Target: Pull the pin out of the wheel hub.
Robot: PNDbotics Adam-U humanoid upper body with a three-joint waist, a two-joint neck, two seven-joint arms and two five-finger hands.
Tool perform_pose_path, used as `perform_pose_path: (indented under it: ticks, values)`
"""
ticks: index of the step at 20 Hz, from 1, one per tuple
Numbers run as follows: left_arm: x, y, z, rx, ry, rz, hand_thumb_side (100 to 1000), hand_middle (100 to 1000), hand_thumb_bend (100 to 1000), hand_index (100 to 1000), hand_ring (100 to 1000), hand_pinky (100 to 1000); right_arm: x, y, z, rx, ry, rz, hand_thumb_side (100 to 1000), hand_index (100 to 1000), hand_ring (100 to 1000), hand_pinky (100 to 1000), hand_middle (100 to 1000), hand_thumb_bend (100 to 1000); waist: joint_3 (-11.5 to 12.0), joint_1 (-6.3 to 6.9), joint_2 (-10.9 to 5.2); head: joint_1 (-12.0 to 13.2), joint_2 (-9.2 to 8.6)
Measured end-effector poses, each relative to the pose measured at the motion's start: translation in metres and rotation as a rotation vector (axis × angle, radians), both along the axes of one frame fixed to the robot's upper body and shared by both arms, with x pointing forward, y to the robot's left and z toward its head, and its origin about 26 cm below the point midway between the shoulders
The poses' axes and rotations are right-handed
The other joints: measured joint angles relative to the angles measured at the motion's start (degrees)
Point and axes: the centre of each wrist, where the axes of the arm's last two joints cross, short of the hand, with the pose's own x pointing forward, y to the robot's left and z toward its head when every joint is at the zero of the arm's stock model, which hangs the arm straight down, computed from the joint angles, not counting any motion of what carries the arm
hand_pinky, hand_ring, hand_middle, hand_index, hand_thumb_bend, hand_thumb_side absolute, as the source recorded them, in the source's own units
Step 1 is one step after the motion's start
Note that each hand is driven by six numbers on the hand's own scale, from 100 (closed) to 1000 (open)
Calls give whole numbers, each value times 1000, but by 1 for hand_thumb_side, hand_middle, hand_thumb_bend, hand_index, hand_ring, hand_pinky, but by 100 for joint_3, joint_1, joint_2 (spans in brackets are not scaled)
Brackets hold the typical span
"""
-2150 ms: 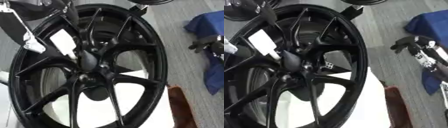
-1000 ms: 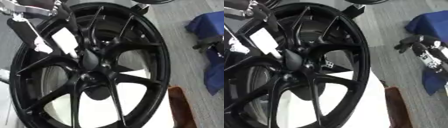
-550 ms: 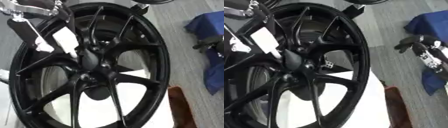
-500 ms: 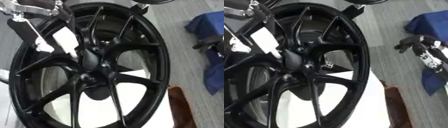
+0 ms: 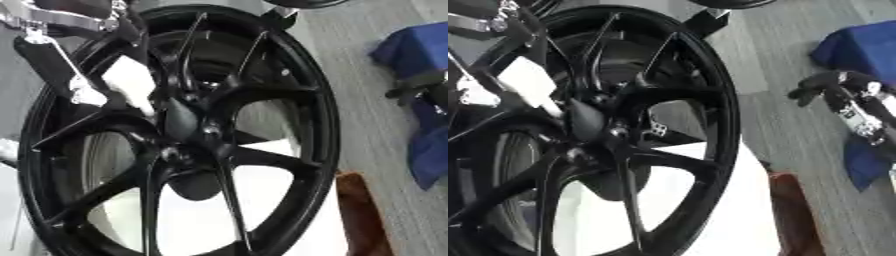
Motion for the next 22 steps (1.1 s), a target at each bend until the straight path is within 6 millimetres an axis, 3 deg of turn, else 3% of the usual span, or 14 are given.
perform_pose_path:
  ticks: [3,7,16,22]
  values:
    - [-1,0,2,-5,2,1,224,523,203,522,711,790,0,0,0,0,2,1,691,736,738,949,540,100,1,1,-1,-4,0]
    - [-4,2,9,-31,7,-2,108,488,196,461,683,767,0,0,0,2,3,2,691,736,738,950,540,100,8,1,-2,-6,1]
    - [-20,13,47,-160,9,-20,131,394,160,387,638,742,0,0,0,3,7,0,694,736,738,950,540,100,52,-3,-5,-6,8]
    - [-25,41,73,-288,26,3,134,371,102,376,624,735,-2,-2,-2,7,14,-10,691,736,738,951,540,100,139,-5,-27,-8,42]
